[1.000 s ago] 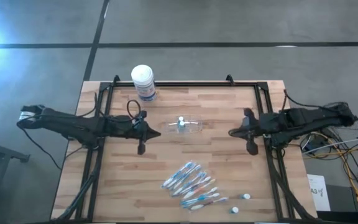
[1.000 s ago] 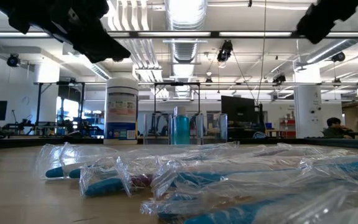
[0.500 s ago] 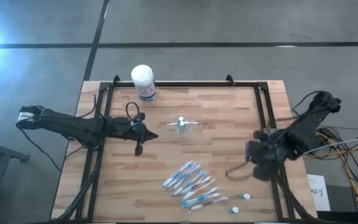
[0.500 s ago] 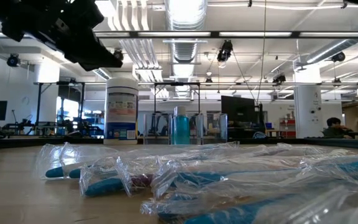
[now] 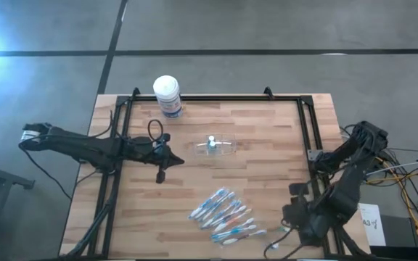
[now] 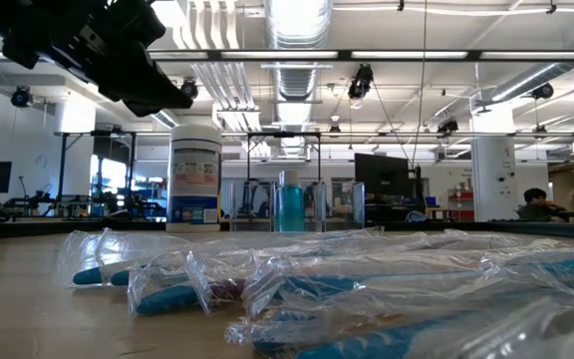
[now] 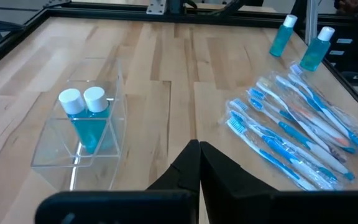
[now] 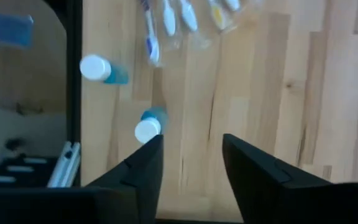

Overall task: Pick & Place toothbrushing station
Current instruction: Put the mouthwash into the transparent organizer

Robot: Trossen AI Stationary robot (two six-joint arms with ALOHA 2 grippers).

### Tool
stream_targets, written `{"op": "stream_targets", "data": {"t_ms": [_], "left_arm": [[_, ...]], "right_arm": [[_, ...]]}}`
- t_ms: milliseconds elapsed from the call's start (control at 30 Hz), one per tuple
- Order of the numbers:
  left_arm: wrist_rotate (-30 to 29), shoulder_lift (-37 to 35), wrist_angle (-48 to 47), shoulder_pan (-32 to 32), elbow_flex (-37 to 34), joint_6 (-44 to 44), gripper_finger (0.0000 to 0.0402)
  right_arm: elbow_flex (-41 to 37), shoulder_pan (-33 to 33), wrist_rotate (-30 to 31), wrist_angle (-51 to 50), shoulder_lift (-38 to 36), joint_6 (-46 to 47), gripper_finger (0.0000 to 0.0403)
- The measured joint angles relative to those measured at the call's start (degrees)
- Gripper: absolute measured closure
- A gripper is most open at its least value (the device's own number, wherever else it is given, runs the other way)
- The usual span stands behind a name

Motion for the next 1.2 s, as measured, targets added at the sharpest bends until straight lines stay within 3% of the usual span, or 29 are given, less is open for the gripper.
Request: {"op": "stream_targets", "data": {"t_ms": [300, 667, 1200], "left_arm": [[0.0, 0.0, 0.0, 0.0, 0.0, 0.2, 0.0388], [-0.2, 0.0, 0.1, 0.0, -0.3, 0.5, 0.0392], [-0.4, 0.0, 0.2, 0.0, -0.9, 0.5, 0.0385]], "right_arm": [[-0.1, 0.6, -2.5, 0.8, 5.0, 1.8, 0.0194], [-0.9, 1.2, -4.4, 6.2, 8.6, -2.4, 0.0200], [-4.4, 2.2, -5.3, 9.5, 8.8, -0.2, 0.0218]]}}
